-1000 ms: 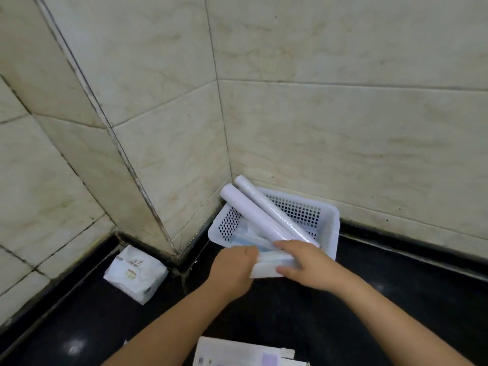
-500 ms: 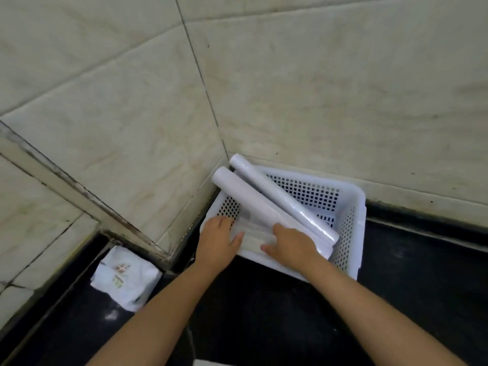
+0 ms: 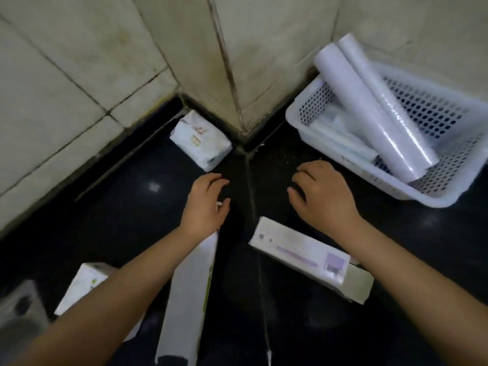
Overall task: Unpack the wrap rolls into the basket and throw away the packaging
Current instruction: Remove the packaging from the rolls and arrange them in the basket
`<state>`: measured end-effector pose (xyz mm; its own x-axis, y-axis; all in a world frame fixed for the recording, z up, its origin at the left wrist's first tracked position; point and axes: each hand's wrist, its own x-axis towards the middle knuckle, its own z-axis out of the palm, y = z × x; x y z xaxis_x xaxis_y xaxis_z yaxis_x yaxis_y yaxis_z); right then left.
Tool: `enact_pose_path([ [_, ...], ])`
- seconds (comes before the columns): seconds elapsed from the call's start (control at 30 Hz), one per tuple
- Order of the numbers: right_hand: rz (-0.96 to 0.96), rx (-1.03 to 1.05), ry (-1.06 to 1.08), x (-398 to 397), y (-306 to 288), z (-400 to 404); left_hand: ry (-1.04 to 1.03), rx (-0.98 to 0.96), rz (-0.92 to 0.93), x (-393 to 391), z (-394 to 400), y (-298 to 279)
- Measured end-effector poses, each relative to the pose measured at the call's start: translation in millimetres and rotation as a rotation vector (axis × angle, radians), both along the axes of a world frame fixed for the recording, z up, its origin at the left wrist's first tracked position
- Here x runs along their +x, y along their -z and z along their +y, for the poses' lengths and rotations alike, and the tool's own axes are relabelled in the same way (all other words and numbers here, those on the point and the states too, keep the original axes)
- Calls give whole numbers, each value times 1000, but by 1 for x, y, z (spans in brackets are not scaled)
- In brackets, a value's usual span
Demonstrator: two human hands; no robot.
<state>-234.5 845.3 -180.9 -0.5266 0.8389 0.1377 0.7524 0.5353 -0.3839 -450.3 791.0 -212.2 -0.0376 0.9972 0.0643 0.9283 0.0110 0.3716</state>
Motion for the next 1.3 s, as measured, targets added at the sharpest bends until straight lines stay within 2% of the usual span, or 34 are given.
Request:
enact_pose_path([
  [0.1, 5, -138, -135, -46, 10, -21, -200, -11, -41, -36, -52, -6],
  [0.23, 8, -201, -344, -112, 18, -46, -406, -6, -3, -85, -113, -12],
  [0.3, 49, -214, -344, -142, 20, -52, -515, -120, -64, -116, -143, -18],
  [0.33, 61, -220, -324, -156, 21, -53, -510, -241, -105, -134, -159, -19],
  [0.43, 19, -233, -217, -190, 25, -43, -185, -669, 3, -177, -199, -21],
  [0.5, -30, -212, -113, -207, 27, -28, -2, -824, 75, -194, -211, -23],
  [0.57, -81, -153, 5, -220, 30, -12, 106, -871, 222, -204, -209, -21],
  [0.67, -120, -148, 216, -235, 33, 12, 275, -726, 412, -194, -197, -11],
  [0.73, -177, -192, 290, -239, 37, 28, 335, -655, 386, -191, -190, -3],
  [0.8, -294, -208, 291, -241, 43, 41, 276, -582, 308, -199, -186, -4],
  [0.87, -356, -171, 228, -241, 47, 44, 124, -453, 184, -213, -186, -7],
  [0.97, -232, -82, 59, -249, 46, 31, -107, -252, 17, -229, -180, -17],
  [1.03, -179, -74, -62, -256, 43, 12, -134, -130, 71, -235, -165, -28],
  [1.13, -299, -196, -200, -261, 49, -15, -122, -45, 168, -240, -125, -42],
  [1.17, -273, -256, -224, -258, 51, -20, -114, -39, 195, -239, -108, -46],
  [1.23, -77, -380, -226, -241, 48, -20, -86, -42, 253, -232, -71, -53],
  [1.3, 96, -414, -197, -215, 40, -13, -17, -16, 263, -218, -32, -56],
])
